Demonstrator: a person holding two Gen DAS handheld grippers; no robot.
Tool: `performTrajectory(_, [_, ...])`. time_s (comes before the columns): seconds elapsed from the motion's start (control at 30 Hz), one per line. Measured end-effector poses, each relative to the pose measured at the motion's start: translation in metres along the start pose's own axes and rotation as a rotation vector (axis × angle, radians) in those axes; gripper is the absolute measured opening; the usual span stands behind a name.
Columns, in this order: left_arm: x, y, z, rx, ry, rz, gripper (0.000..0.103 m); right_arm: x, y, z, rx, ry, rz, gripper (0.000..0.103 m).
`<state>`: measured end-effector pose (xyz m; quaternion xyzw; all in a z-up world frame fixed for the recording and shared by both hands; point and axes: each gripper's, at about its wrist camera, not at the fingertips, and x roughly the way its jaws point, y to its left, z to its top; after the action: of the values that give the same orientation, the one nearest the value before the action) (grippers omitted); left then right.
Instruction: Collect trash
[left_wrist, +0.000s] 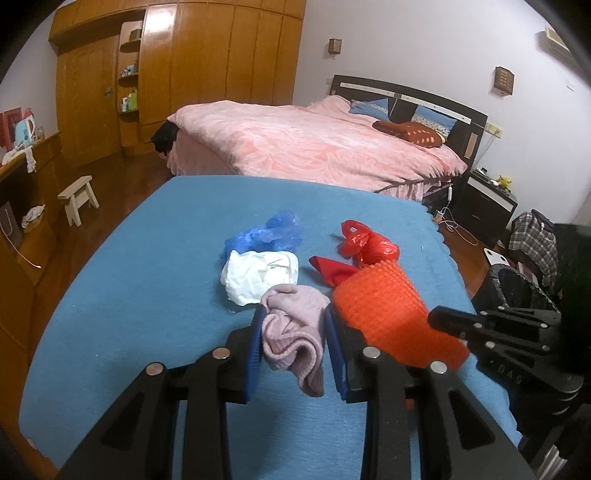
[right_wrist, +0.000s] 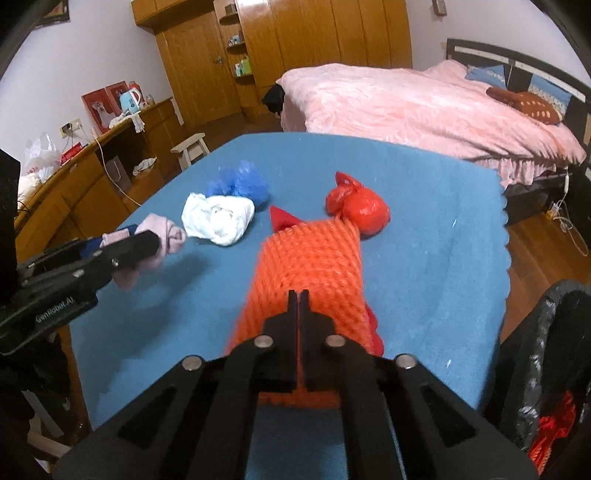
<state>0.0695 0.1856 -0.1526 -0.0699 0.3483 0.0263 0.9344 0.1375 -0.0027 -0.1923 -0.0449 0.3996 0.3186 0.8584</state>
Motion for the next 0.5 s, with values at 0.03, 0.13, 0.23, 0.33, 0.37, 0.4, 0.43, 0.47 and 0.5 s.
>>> performTrajectory(0.03, [0.000, 0.000, 0.000, 0.001, 0.002, 0.000, 0.032, 0.001, 0.000, -0.002, 0.001, 0.006, 0.001, 0.005])
performTrajectory(0.13, [0.002, 0.000, 0.000, 0.000, 0.006, 0.002, 0.032, 0.002, 0.000, -0.007, 0.004, 0.017, -0.003, 0.031])
performTrajectory(0.23, [0.002, 0.001, 0.000, 0.000, 0.007, 0.002, 0.032, 0.001, -0.001, -0.013, 0.016, 0.011, -0.034, 0.056])
performTrajectory(0.33, [0.003, 0.001, 0.000, -0.001, 0.008, 0.000, 0.032, 0.005, -0.006, -0.016, 0.022, 0.033, -0.049, 0.059])
performTrajectory(0.37, [0.003, 0.000, 0.000, -0.001, 0.009, 0.000, 0.032, 0.008, -0.007, -0.018, 0.026, 0.044, -0.051, 0.059])
performTrajectory(0.4, [0.003, 0.000, 0.000, -0.001, 0.010, -0.001, 0.032, 0.010, -0.008, -0.019, 0.025, 0.050, -0.044, 0.054])
performTrajectory(0.43, [0.004, 0.000, 0.000, 0.000, 0.012, -0.003, 0.032, 0.011, -0.008, -0.020, 0.020, 0.060, -0.036, 0.038])
performTrajectory(0.47, [0.005, -0.001, 0.000, 0.001, 0.013, -0.004, 0.032, 0.014, -0.006, -0.021, 0.007, 0.071, -0.032, 0.029])
performTrajectory(0.5, [0.005, -0.001, -0.001, 0.002, 0.014, -0.005, 0.032, 0.016, -0.004, -0.023, -0.014, 0.086, -0.034, 0.017])
